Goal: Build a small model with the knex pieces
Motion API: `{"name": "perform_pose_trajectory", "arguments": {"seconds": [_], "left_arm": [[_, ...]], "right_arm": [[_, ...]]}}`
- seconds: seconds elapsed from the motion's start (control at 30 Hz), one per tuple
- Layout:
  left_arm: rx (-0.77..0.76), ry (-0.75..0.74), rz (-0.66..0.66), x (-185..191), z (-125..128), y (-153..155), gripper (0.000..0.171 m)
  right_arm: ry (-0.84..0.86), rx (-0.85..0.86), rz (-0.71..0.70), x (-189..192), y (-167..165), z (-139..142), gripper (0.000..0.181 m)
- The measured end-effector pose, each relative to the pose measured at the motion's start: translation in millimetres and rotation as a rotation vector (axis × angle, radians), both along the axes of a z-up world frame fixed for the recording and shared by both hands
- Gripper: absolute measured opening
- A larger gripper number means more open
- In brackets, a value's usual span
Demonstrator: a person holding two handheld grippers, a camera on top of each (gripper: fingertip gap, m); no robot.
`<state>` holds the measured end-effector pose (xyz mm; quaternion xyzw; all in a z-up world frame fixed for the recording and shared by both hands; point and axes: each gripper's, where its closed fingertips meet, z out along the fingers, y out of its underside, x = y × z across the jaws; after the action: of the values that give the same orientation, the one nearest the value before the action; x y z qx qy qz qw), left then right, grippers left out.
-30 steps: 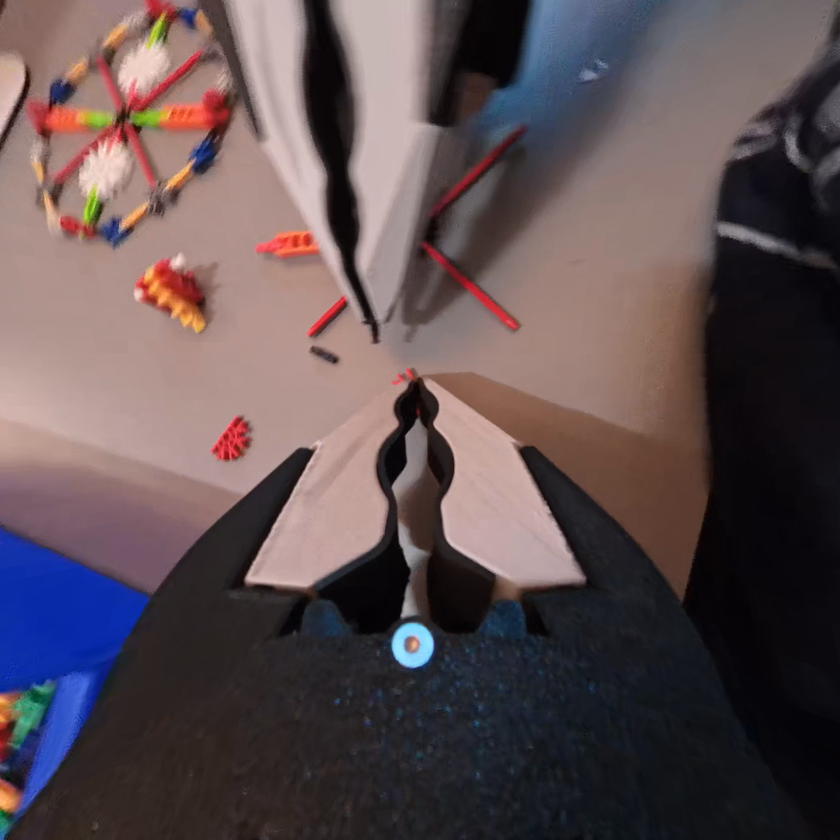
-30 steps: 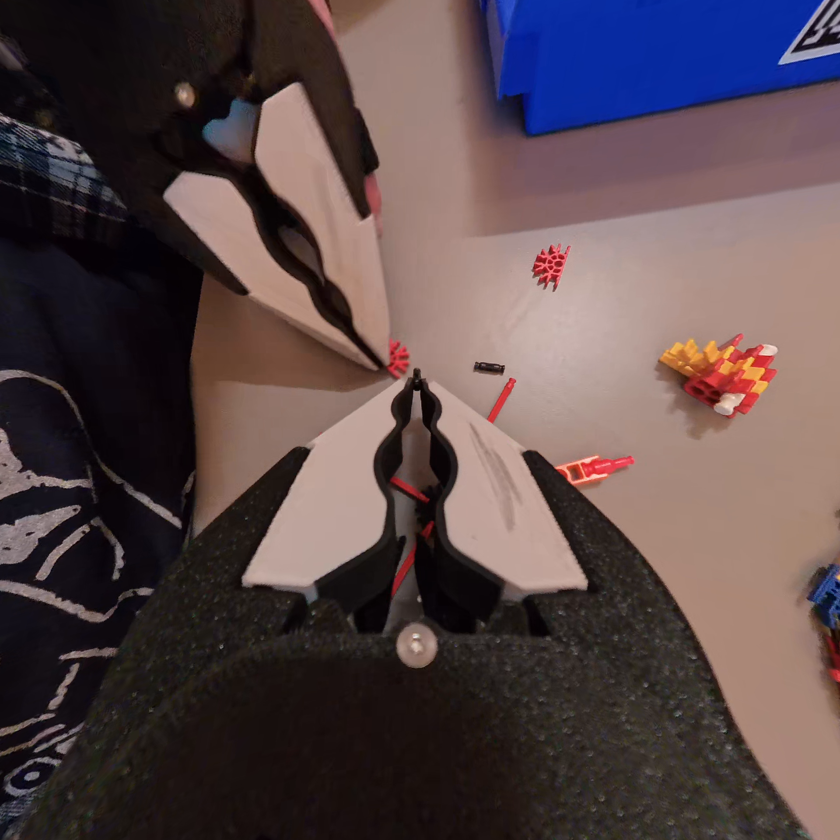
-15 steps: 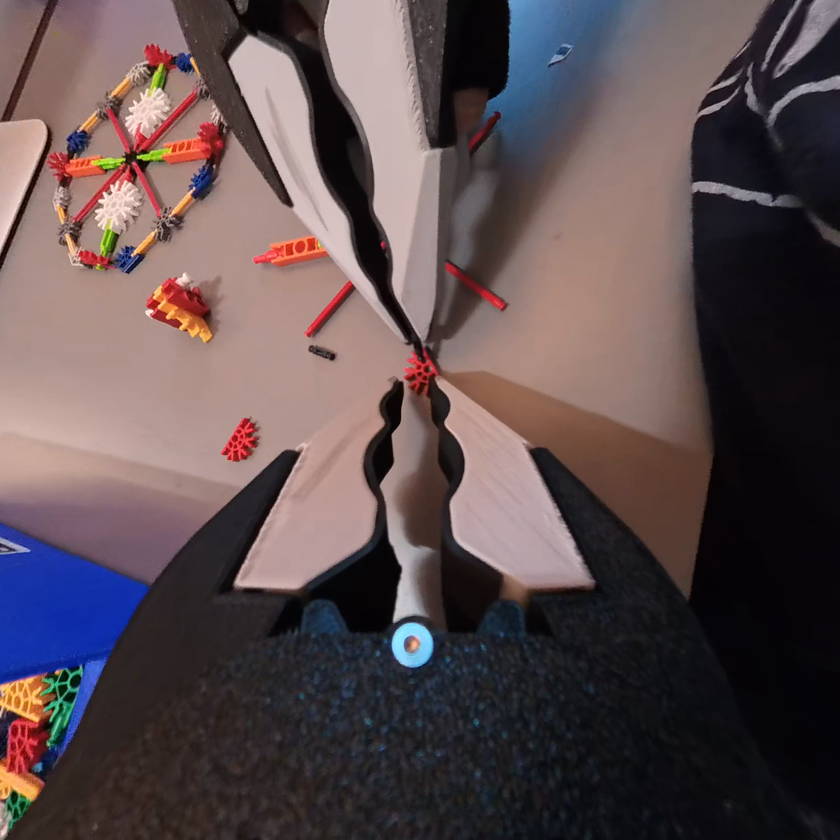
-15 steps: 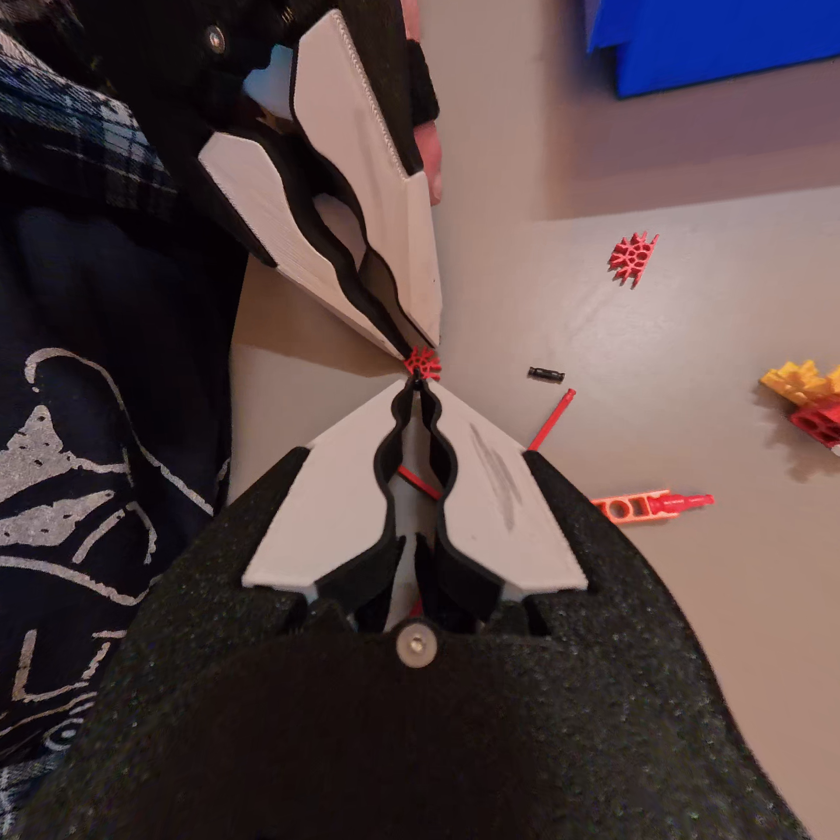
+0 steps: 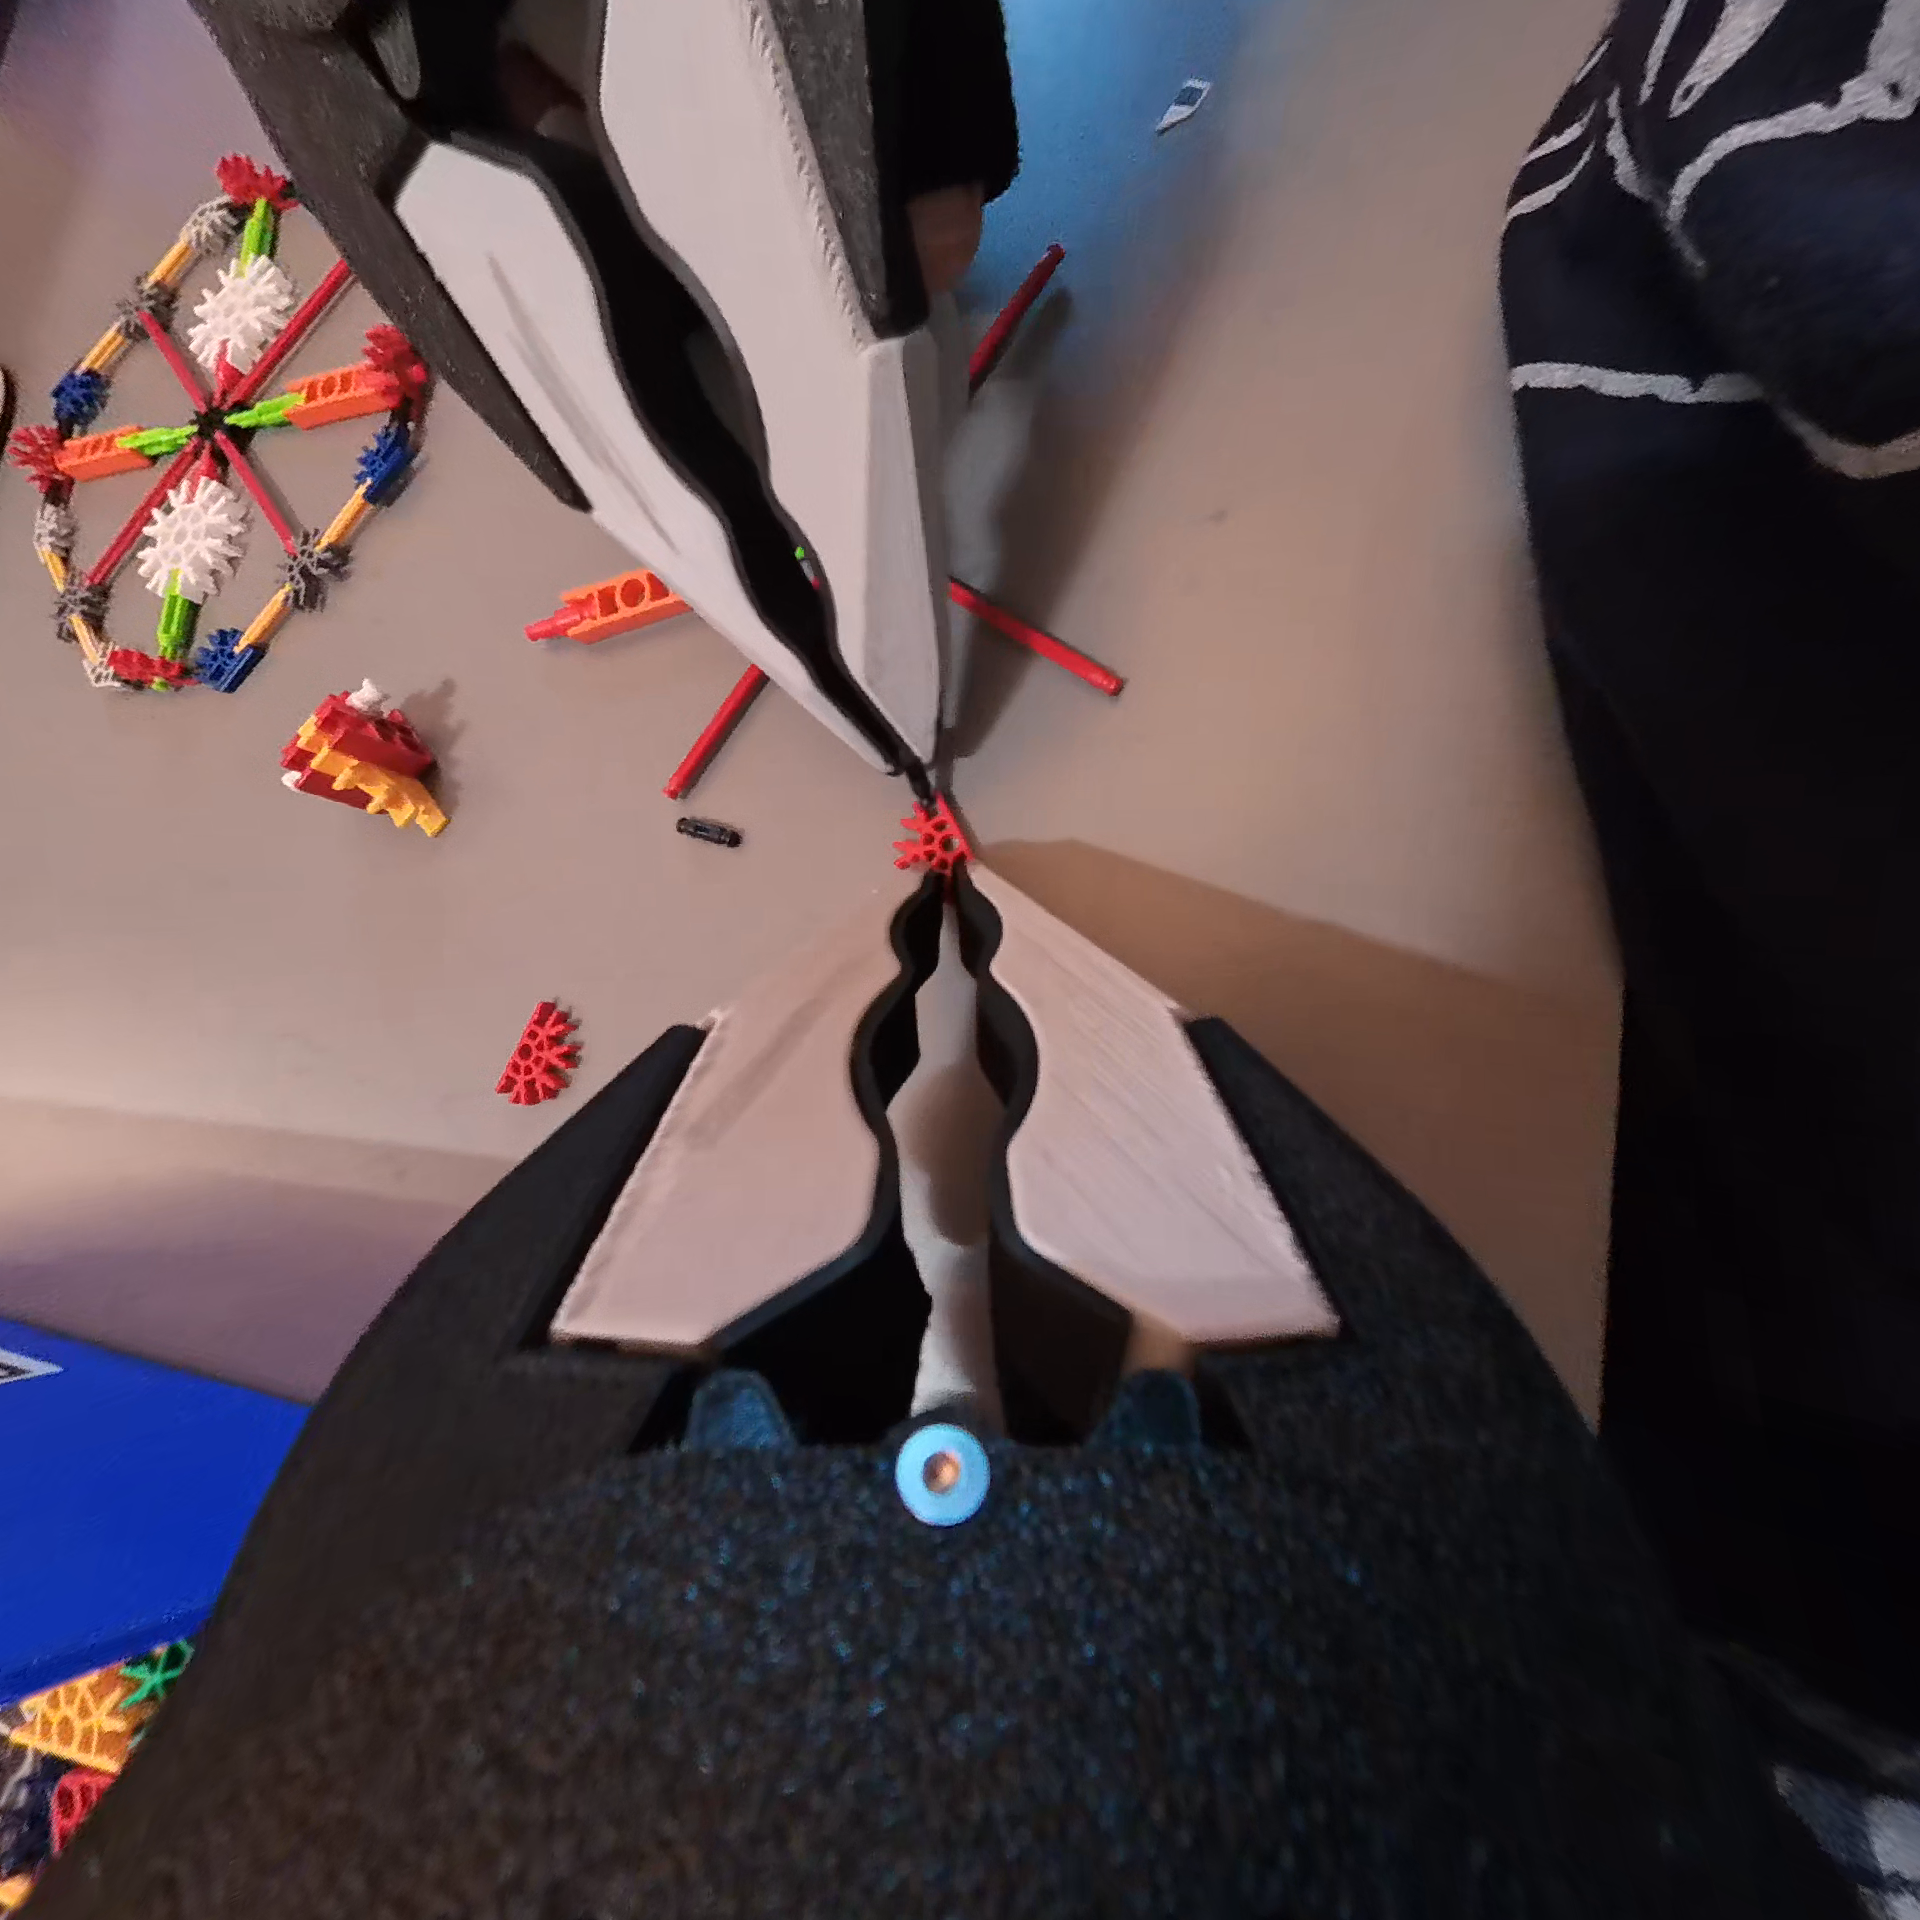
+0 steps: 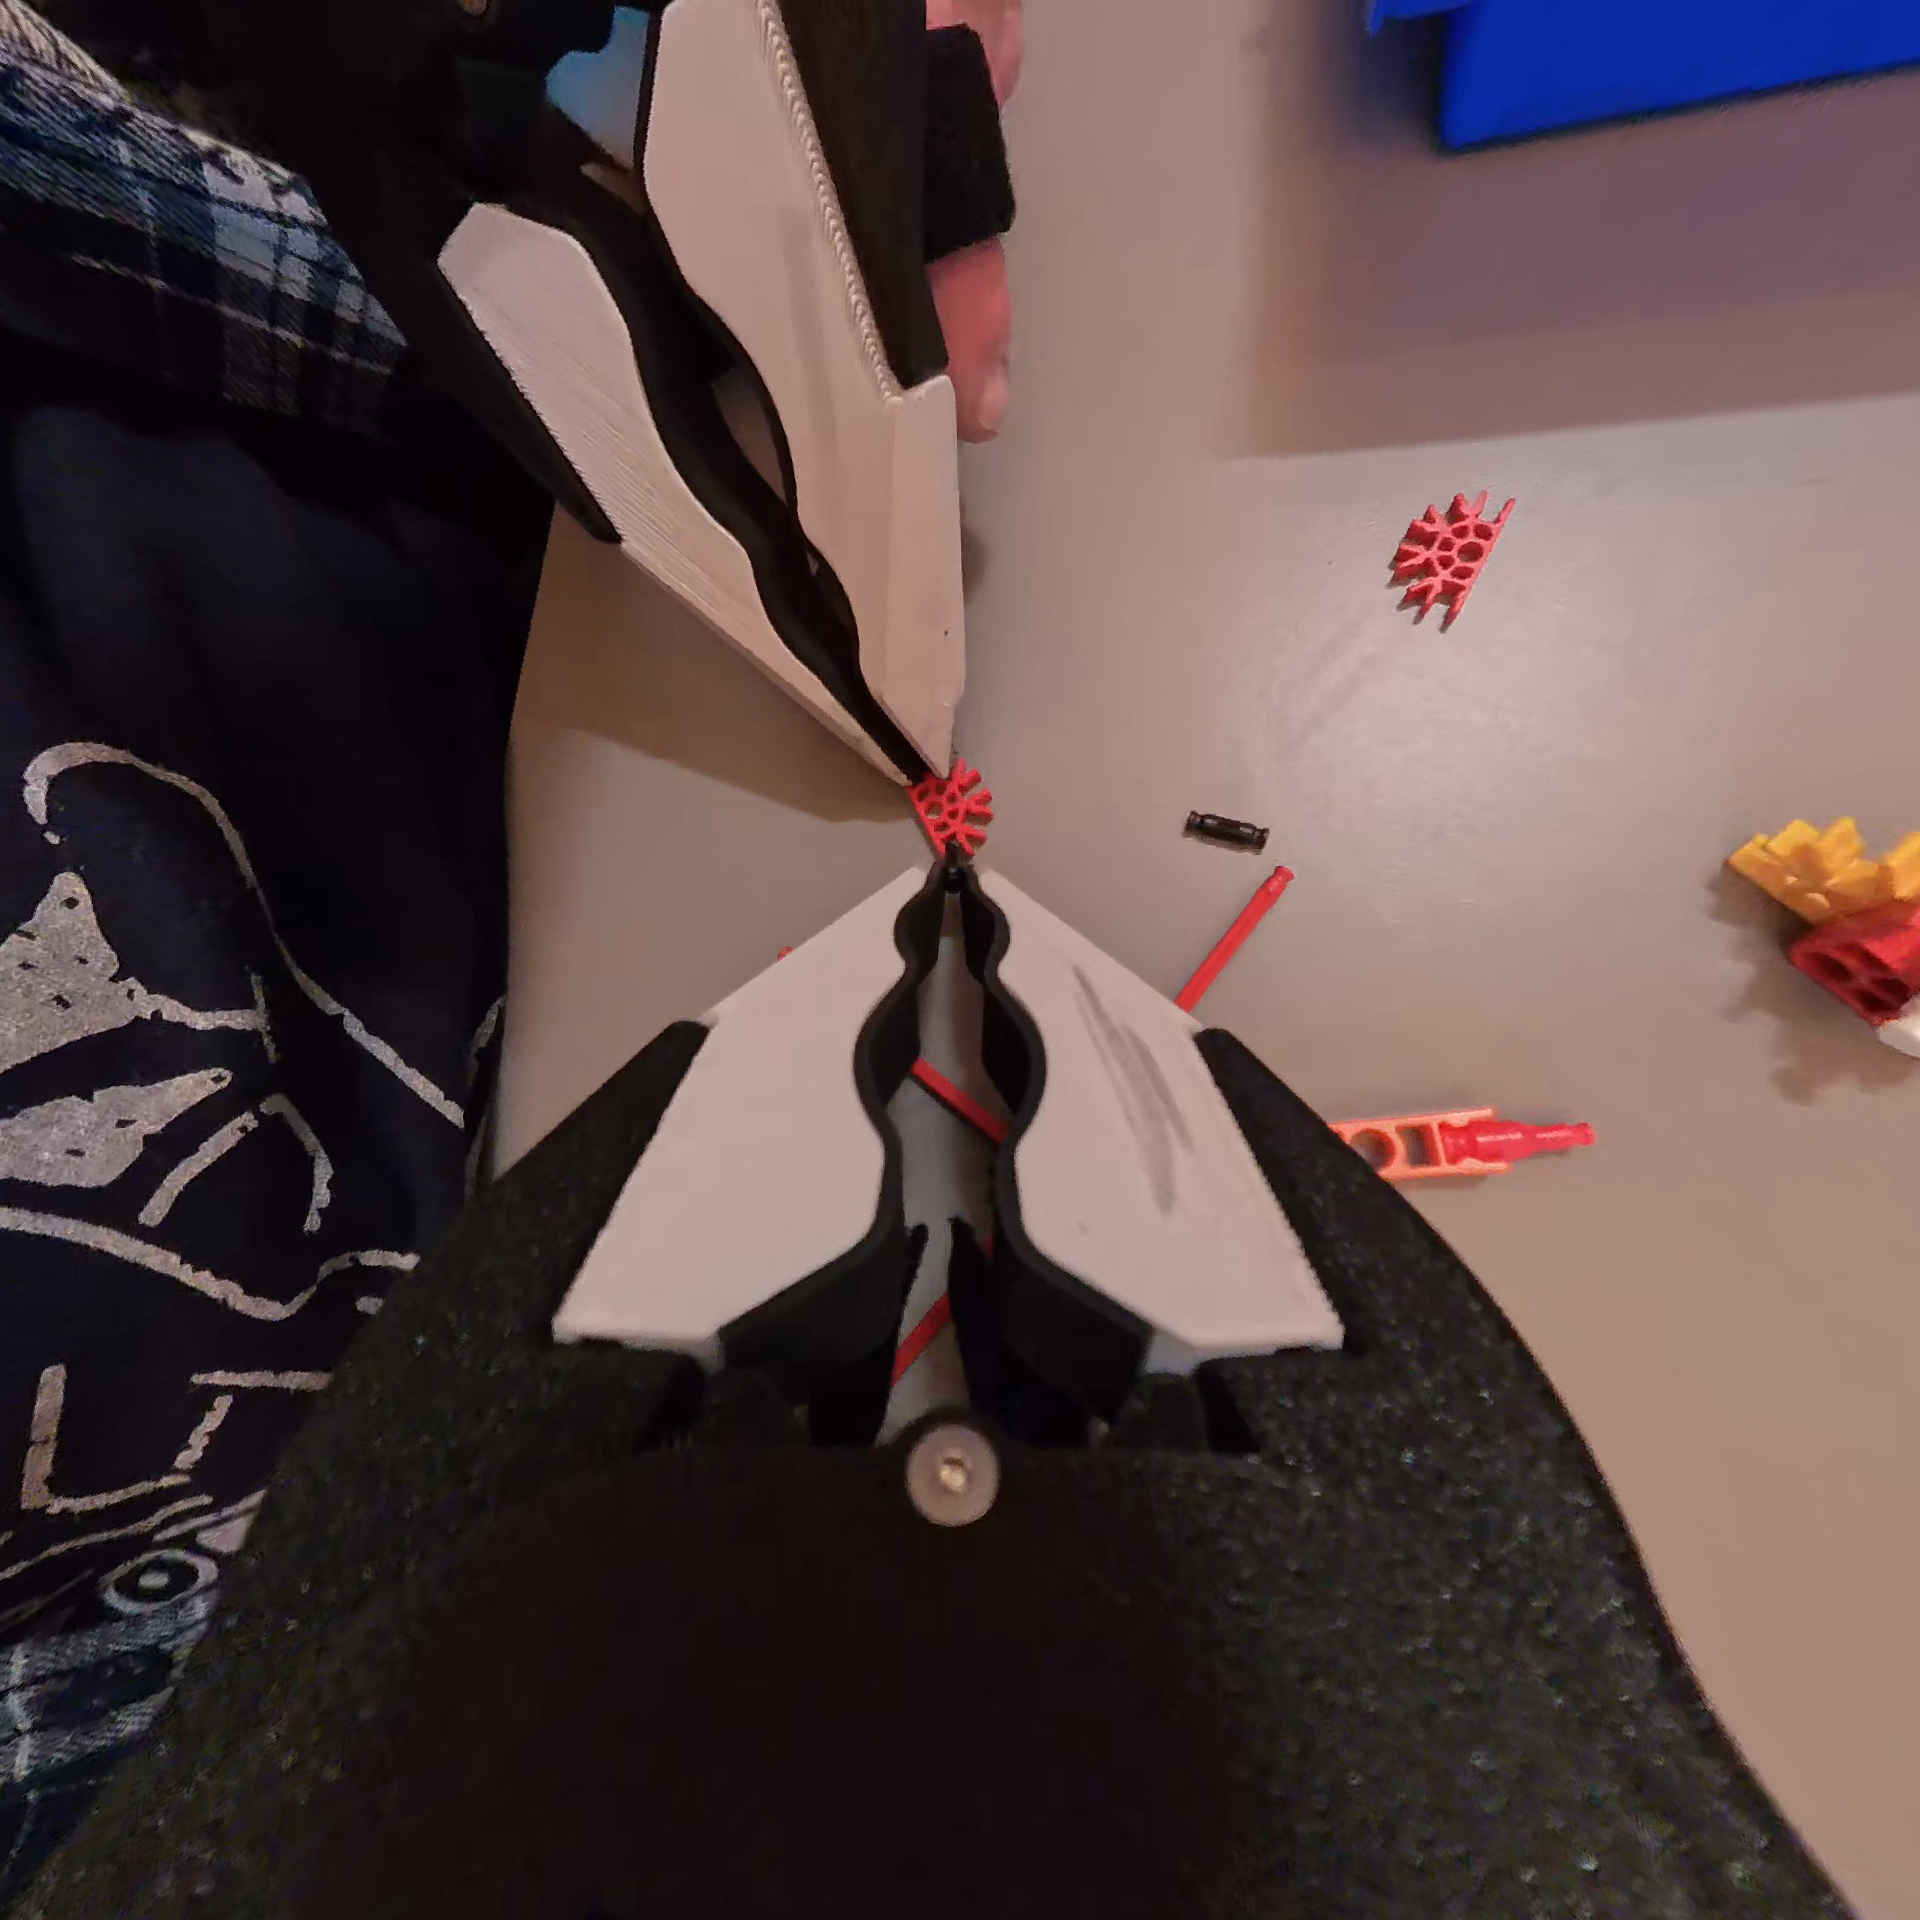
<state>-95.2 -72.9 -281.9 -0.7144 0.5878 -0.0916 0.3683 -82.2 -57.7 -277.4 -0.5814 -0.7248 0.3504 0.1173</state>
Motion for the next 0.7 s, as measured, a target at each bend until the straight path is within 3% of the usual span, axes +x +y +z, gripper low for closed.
{"name": "perform_pose_trajectory", "arguments": {"seconds": [0.7], "left_arm": [[-0.007, -0.001, -0.016, -0.2, 0.9, -0.5, 0.001]], "right_arm": [[-0.045, 0.004, 0.041, 0.0, -1.2, -3.8, 0.003]]}}
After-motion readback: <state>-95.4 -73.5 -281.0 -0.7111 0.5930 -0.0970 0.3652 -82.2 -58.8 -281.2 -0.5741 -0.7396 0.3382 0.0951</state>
